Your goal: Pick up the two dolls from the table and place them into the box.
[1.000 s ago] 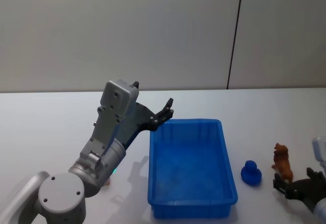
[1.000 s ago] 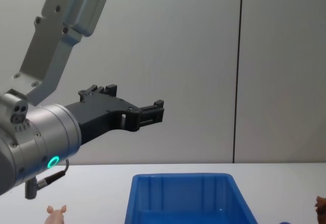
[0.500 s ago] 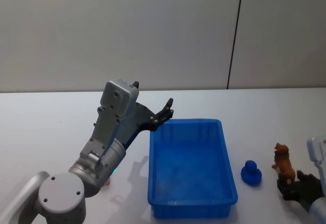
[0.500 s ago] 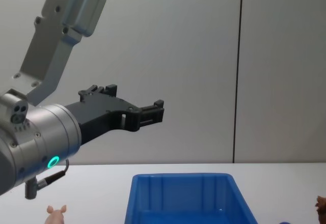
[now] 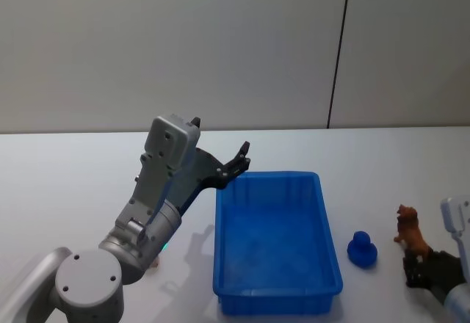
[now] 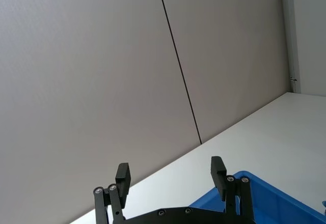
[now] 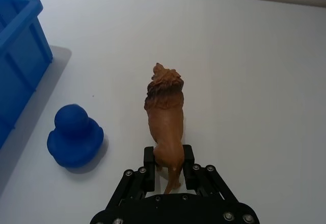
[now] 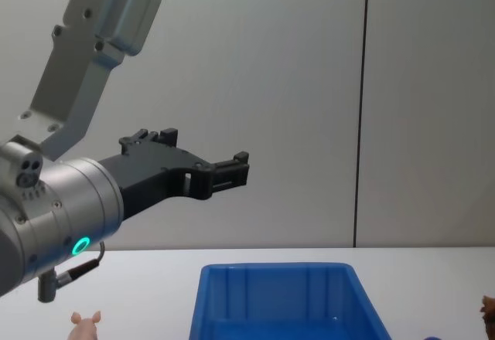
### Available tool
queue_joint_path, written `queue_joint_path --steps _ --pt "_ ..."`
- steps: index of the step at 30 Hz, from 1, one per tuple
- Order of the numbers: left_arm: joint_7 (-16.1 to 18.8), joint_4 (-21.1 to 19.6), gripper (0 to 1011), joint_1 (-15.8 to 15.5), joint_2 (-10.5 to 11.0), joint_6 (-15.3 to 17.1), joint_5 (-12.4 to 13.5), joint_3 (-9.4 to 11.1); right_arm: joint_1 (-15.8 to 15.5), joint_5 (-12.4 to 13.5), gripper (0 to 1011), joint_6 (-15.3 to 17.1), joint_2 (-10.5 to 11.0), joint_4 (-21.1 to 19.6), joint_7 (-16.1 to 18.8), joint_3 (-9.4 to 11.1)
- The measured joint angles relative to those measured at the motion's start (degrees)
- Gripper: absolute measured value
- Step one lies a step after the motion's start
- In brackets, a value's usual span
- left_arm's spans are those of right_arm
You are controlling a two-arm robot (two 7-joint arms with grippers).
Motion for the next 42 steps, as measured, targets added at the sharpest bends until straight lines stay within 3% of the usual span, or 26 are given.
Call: queue_joint_path --steps 24,42 --pt "0.0 0.0 1001 0.0 0.0 0.0 0.0 0.0 -0.05 -4.76 296 -10.18 0.18 -4.82 0.44 0.42" --pt "0.0 0.0 1001 0.0 0.0 0.0 0.0 0.0 1.31 -7.54 296 -18.55 -0.9 -9.99 8.11 -0.82"
